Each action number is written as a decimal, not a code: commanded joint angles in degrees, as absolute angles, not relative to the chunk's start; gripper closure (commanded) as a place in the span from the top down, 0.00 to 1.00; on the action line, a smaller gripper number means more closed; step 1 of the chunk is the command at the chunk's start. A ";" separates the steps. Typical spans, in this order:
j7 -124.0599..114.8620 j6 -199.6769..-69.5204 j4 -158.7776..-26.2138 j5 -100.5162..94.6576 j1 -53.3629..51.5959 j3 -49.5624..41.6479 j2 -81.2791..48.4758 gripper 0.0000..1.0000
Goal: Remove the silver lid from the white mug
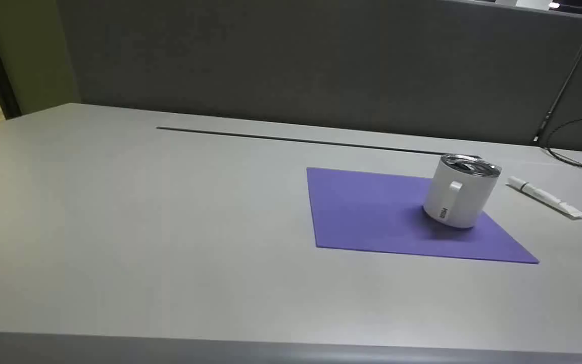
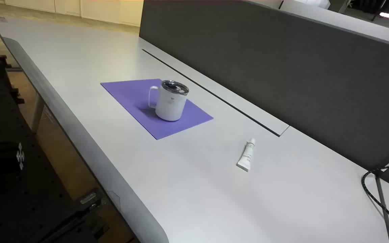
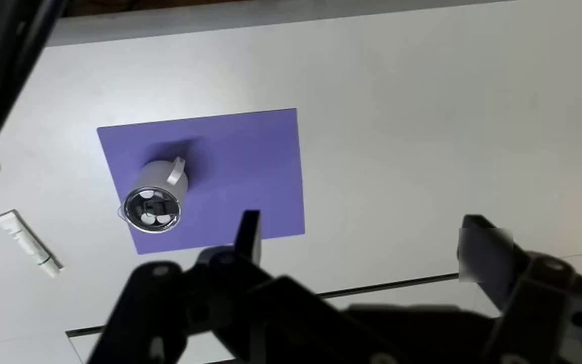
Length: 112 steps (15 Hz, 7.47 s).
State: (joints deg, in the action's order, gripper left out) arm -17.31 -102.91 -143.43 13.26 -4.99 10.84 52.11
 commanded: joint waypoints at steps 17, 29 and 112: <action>-8.83 -124.96 -151.14 8.08 1.65 5.69 38.94 0.53; -2.53 -135.81 -148.08 -7.64 4.68 1.42 21.83 0.01; 1.18 -129.12 -129.37 -5.02 2.12 -4.43 0.59 1.00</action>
